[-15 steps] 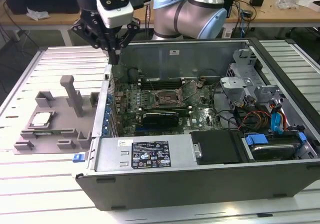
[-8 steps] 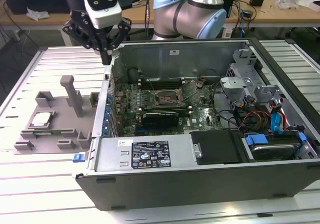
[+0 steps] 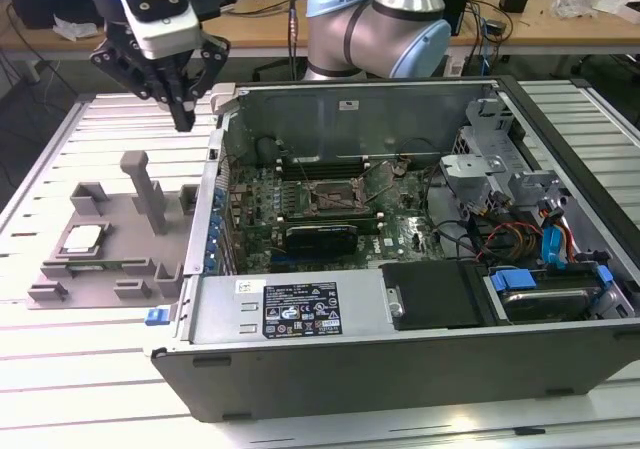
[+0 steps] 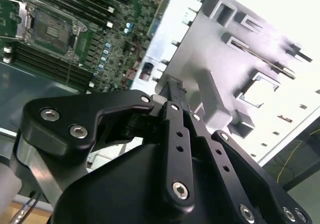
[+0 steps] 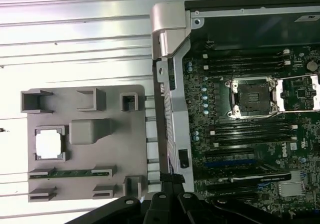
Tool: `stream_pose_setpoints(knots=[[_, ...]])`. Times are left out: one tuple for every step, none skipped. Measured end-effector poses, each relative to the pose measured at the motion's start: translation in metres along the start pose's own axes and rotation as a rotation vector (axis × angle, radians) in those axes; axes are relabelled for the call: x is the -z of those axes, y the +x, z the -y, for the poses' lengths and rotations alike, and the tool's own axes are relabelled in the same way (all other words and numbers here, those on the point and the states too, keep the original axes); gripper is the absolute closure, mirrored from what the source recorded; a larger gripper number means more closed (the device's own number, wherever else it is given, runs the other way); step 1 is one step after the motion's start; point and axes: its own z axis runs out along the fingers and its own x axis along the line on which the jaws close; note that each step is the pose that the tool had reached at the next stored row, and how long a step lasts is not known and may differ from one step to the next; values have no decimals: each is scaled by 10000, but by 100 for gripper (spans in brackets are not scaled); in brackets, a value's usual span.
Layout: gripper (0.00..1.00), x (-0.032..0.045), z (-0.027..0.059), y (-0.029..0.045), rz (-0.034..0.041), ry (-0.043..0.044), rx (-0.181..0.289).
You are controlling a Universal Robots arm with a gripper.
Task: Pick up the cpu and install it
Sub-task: 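Reach for the cpu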
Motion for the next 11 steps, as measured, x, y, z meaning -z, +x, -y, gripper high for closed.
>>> stream_pose_setpoints(knots=[[89, 1, 2, 28, 4, -1, 1], [89, 2, 4, 56, 7, 1, 2], [89, 4, 10, 134, 19, -1, 2], [89, 5, 14, 181, 26, -1, 1], [89, 7, 16, 215, 31, -2, 1], [89, 7, 18, 241, 35, -3, 3], [89, 9, 21, 283, 41, -3, 4], [89, 10, 24, 311, 46, -2, 4], [89, 11, 26, 340, 49, -3, 4], [89, 12, 30, 404, 60, -4, 3], [89, 13, 33, 442, 67, -5, 4]])
